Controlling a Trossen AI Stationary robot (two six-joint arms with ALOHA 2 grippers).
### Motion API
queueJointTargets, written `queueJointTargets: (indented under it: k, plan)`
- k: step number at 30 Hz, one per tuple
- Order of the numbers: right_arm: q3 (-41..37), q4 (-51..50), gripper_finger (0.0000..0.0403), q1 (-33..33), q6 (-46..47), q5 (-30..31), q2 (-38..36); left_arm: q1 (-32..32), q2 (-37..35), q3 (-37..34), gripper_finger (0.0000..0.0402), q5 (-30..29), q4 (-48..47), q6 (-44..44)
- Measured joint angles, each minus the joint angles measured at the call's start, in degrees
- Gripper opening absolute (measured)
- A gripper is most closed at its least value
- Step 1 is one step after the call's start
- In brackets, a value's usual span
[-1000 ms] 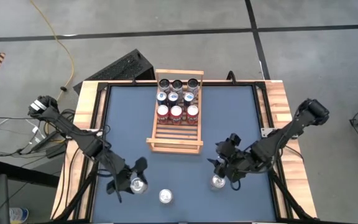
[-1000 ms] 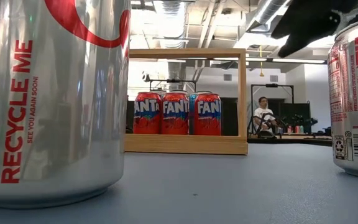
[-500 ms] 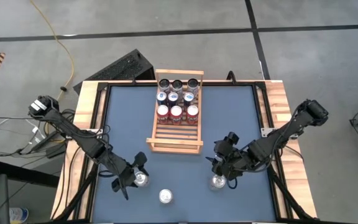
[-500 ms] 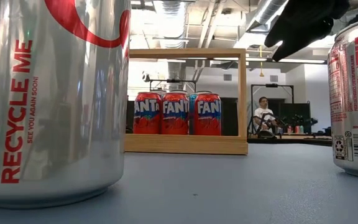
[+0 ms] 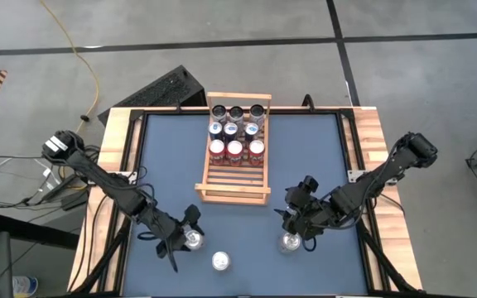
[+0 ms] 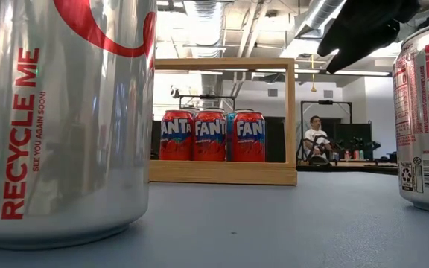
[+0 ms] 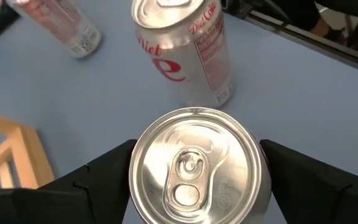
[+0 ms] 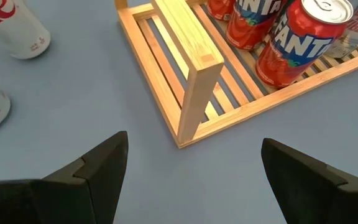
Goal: Place canned beverage on shelf
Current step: Put the top silver can on the shelf
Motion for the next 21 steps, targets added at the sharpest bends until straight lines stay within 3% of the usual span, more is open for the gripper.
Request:
queueJointTargets:
  k: [7, 21]
  plan:
    - [0.0, 0.0, 0.0337, 0.0, -1.1, -0.1, 0.0, 0.0, -1.2, 2.1, 0.0326, -3.0, -3.6, -5.7]
    - [0.0, -0.1, 0.0337, 0.0, -3.0, -0.2, 0.0, 0.5, -1.5, 9.6, 0.0328, -2.1, -12.0, -13.9]
